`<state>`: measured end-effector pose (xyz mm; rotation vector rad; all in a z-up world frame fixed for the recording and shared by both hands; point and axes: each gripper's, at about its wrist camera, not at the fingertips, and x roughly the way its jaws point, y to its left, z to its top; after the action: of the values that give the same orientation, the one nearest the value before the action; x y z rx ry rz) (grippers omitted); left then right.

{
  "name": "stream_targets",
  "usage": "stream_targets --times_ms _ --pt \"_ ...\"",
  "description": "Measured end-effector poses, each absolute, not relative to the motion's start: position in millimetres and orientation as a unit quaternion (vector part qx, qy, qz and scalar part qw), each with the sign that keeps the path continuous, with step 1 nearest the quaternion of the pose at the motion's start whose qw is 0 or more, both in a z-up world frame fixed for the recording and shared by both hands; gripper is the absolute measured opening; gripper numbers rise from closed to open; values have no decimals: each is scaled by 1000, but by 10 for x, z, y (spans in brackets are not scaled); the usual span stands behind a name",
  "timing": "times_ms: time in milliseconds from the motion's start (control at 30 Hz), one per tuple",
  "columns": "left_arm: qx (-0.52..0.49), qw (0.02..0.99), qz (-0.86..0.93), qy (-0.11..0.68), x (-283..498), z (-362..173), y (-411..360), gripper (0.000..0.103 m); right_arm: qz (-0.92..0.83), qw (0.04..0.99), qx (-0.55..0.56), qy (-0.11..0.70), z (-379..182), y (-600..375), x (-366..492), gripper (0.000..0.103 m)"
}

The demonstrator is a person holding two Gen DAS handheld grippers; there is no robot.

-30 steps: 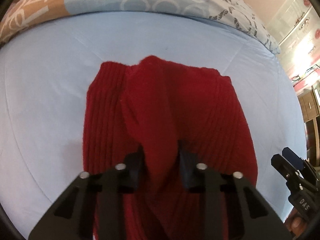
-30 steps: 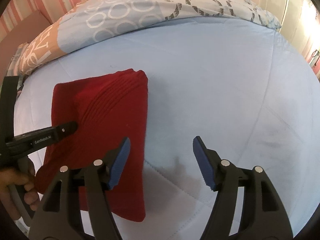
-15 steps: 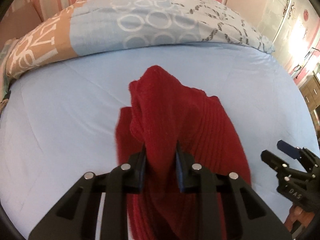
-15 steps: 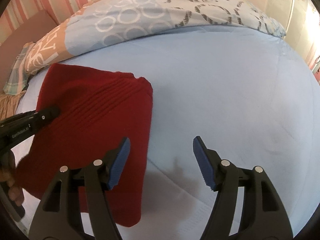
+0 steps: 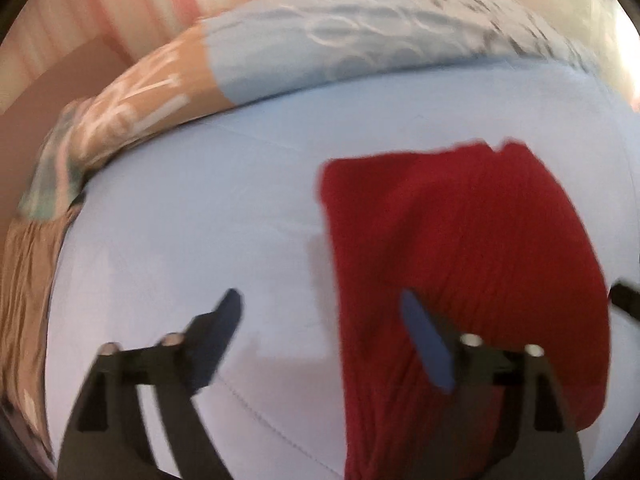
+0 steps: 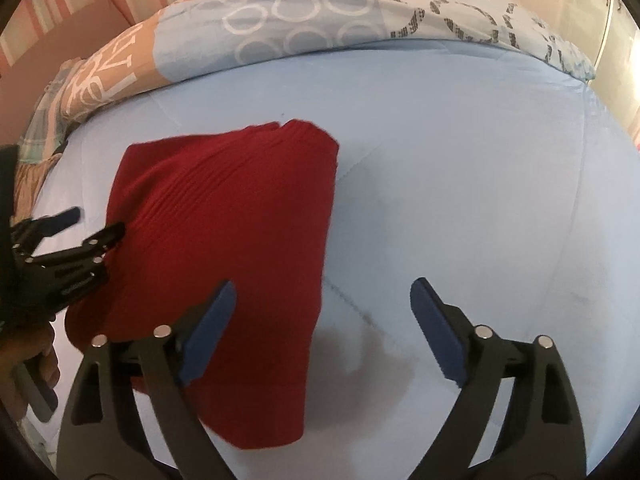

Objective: Fold small clothes

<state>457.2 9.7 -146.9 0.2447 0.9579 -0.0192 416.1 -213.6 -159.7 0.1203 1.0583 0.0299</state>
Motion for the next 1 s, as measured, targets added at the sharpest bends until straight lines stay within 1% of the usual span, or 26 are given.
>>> stream_targets --times_ms 33,133,233,300,367,433,500,667,833,1000 --pt "110 882 1 459 4520 -1435 126 93 13 864 55 500 -1577 -2128 4118 91" --pt "98 876 13 472 4344 -1396 121 93 17 872 55 487 -1537 -2114 3996 92" --pt "110 864 7 492 4233 -1535 52 93 34 867 52 495 -1617 -2041 3946 93" --pt "117 849 -4 516 4203 -1760 9 93 37 854 27 518 -1766 -1943 3955 94" --pt "121 832 -15 542 4234 -2018 -21 93 26 827 -16 562 -2102 -1847 3992 94" --pt "113 827 -23 550 4241 -2133 -10 94 24 817 -7 575 -2307 -1871 4006 95" --pt "96 833 -34 543 4242 -2036 32 93 22 822 15 568 -2273 -1947 4011 97" --pt "78 842 -49 531 4217 -1732 204 92 36 844 56 533 -1923 -2133 3938 97" --pt "50 862 -59 501 4424 -1306 400 92 27 854 56 517 -1735 -2370 3944 97" --pt "24 859 -89 503 4626 -1382 321 92 17 854 66 515 -1757 -2455 4007 97"
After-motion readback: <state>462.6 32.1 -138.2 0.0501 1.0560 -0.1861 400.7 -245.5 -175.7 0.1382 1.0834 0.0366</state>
